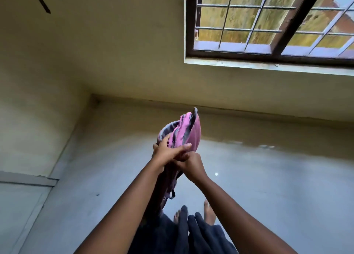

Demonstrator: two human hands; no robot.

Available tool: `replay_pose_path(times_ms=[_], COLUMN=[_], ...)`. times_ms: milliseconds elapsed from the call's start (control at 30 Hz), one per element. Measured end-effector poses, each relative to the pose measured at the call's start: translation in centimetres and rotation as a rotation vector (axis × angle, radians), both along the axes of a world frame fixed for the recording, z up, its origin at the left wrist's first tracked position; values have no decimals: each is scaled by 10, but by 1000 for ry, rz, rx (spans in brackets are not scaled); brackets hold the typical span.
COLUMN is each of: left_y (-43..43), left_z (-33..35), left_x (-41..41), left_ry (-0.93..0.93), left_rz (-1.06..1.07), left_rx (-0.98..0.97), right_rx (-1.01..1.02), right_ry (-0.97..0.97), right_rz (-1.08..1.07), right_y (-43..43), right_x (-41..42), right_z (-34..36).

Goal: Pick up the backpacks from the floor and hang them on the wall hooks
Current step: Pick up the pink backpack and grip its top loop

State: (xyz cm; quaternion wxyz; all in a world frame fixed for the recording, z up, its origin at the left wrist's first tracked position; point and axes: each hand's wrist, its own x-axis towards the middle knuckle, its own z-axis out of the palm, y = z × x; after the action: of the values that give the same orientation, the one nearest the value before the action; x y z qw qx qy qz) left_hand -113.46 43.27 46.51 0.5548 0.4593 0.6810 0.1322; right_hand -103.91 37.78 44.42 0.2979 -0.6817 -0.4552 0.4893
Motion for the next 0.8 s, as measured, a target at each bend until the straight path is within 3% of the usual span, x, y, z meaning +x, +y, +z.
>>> replay_pose_path(times_ms=[67, 200, 400, 467, 633, 800], left_y=[2, -2, -28, -34, -47, -50], left_z=[-2, 0, -2, -4, 0, -2], left_x=[6, 14, 24, 32, 54, 57], left_ry=[70, 6, 45, 105, 289, 329], left_rz=[170, 347, 275, 229, 193, 97], left_rx=[51, 97, 154, 218, 368, 388], right_rx=[30, -39, -59, -56, 21, 19], right_ry=[29, 189, 520, 526, 310, 377], right_rz=[42, 114, -196, -243, -366, -400], right_y=[-1, -5, -5, -4, 7, 22], right_x=[3, 22, 70, 81, 93, 89], right_z=[-1, -6, 7, 8, 4, 2])
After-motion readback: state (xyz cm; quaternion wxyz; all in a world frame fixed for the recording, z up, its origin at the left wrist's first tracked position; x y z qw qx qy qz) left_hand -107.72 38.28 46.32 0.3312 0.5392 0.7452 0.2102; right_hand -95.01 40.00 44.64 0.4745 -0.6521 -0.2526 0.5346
